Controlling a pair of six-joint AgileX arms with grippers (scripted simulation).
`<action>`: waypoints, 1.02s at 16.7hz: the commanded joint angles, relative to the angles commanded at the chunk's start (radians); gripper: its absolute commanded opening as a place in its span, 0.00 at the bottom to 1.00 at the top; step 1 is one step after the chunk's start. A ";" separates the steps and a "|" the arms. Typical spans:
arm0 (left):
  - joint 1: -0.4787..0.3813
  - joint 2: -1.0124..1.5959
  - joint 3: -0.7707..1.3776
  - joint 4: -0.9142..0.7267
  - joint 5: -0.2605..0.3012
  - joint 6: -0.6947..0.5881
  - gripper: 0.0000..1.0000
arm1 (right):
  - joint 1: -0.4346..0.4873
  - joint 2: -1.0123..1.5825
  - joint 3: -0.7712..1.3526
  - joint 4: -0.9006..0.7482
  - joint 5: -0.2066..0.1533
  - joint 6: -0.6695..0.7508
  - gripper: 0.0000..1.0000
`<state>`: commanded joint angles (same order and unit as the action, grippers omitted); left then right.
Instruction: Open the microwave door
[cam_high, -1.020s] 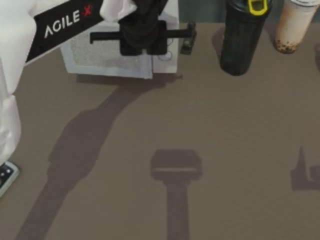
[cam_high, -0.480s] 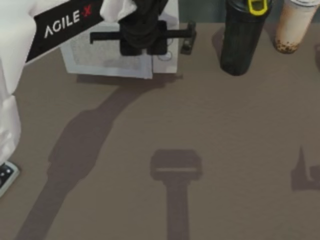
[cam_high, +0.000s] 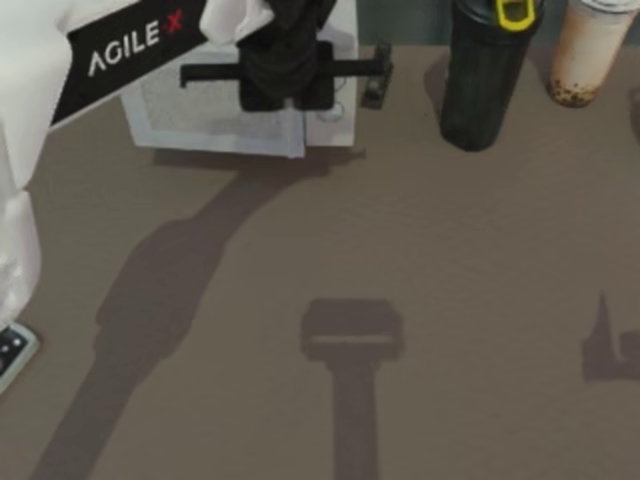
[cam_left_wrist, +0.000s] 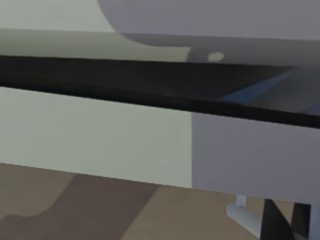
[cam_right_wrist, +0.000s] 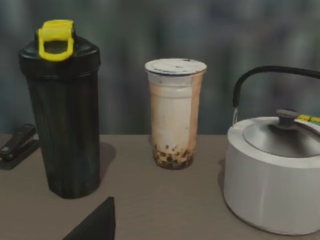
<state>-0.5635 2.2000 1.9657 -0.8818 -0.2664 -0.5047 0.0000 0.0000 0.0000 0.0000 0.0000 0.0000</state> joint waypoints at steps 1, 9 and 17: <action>0.001 -0.009 -0.013 0.007 0.003 0.008 0.00 | 0.000 0.000 0.000 0.000 0.000 0.000 1.00; 0.014 -0.098 -0.146 0.077 0.038 0.096 0.00 | 0.000 0.000 0.000 0.000 0.000 0.000 1.00; 0.014 -0.098 -0.146 0.077 0.038 0.096 0.00 | 0.000 0.000 0.000 0.000 0.000 0.000 1.00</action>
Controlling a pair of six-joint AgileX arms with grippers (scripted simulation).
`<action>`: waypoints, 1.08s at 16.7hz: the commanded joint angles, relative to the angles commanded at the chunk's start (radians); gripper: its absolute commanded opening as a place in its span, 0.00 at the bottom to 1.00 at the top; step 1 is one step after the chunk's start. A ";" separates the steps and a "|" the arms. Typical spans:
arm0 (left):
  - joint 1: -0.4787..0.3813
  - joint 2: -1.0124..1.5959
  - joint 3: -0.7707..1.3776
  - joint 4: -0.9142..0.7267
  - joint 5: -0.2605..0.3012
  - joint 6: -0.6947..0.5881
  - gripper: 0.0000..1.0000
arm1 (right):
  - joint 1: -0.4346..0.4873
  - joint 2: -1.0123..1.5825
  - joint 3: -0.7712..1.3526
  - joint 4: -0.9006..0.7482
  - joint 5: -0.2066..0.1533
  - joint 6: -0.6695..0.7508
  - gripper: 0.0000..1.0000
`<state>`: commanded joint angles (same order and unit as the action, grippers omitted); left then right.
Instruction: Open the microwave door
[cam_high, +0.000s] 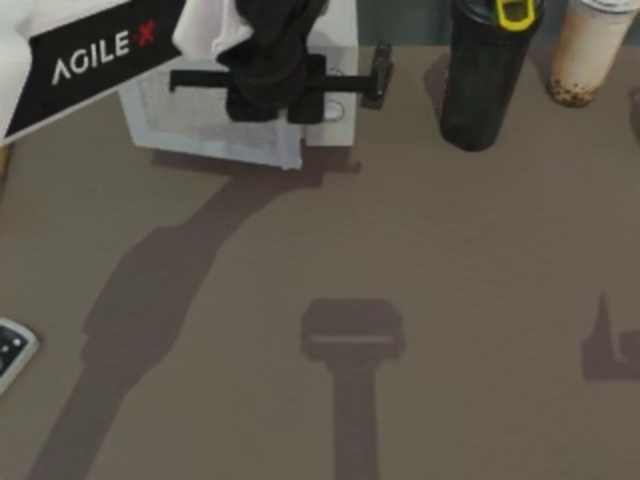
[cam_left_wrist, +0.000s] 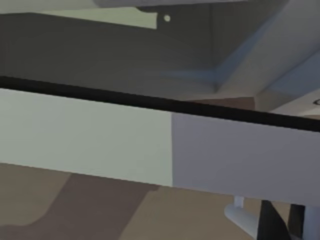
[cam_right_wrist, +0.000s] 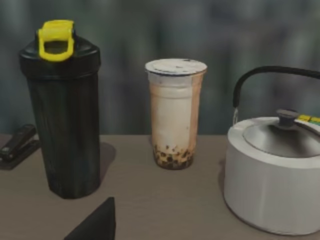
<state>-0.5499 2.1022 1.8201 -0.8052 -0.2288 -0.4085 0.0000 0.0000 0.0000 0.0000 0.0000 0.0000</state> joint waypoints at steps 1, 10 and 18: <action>0.000 0.000 0.000 0.000 0.000 0.000 0.00 | 0.000 0.000 0.000 0.000 0.000 0.000 1.00; 0.000 0.000 0.000 0.000 0.000 0.000 0.00 | 0.000 0.000 0.000 0.000 0.000 0.000 1.00; -0.005 -0.009 -0.015 0.010 0.011 0.008 0.00 | 0.000 0.000 0.000 0.000 0.000 0.000 1.00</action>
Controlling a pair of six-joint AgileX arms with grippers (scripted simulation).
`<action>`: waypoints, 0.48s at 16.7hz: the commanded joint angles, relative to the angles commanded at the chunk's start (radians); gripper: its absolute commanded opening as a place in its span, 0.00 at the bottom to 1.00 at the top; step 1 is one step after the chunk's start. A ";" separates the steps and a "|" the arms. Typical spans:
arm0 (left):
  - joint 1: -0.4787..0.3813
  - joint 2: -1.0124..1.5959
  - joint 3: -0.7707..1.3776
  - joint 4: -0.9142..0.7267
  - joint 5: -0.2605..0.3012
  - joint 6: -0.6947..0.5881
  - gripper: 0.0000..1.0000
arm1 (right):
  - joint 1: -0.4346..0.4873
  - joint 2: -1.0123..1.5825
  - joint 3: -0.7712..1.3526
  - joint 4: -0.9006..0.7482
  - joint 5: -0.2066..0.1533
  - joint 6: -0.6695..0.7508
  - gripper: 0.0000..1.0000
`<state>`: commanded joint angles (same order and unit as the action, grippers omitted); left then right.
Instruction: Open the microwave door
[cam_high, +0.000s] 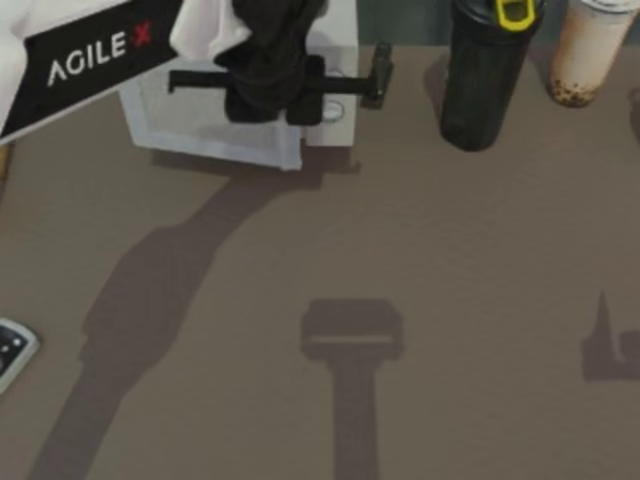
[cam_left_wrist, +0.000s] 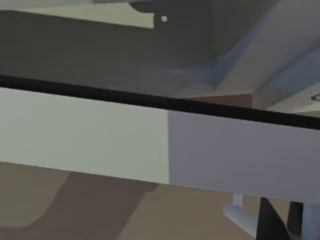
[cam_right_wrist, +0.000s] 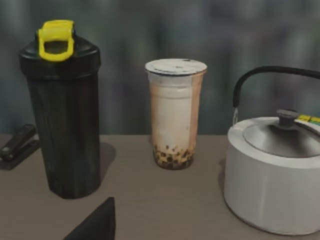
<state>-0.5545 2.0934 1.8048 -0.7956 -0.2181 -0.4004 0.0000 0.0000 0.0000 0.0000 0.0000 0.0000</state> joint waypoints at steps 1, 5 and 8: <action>0.003 -0.012 -0.020 0.009 0.007 0.015 0.00 | 0.000 0.000 0.000 0.000 0.000 0.000 1.00; 0.017 -0.070 -0.112 0.049 0.038 0.086 0.00 | 0.000 0.000 0.000 0.000 0.000 0.000 1.00; 0.019 -0.081 -0.121 0.058 0.042 0.094 0.00 | 0.000 0.000 0.000 0.000 0.000 0.000 1.00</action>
<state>-0.5354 2.0125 1.6839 -0.7381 -0.1756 -0.3059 0.0000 0.0000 0.0000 0.0000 0.0000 0.0000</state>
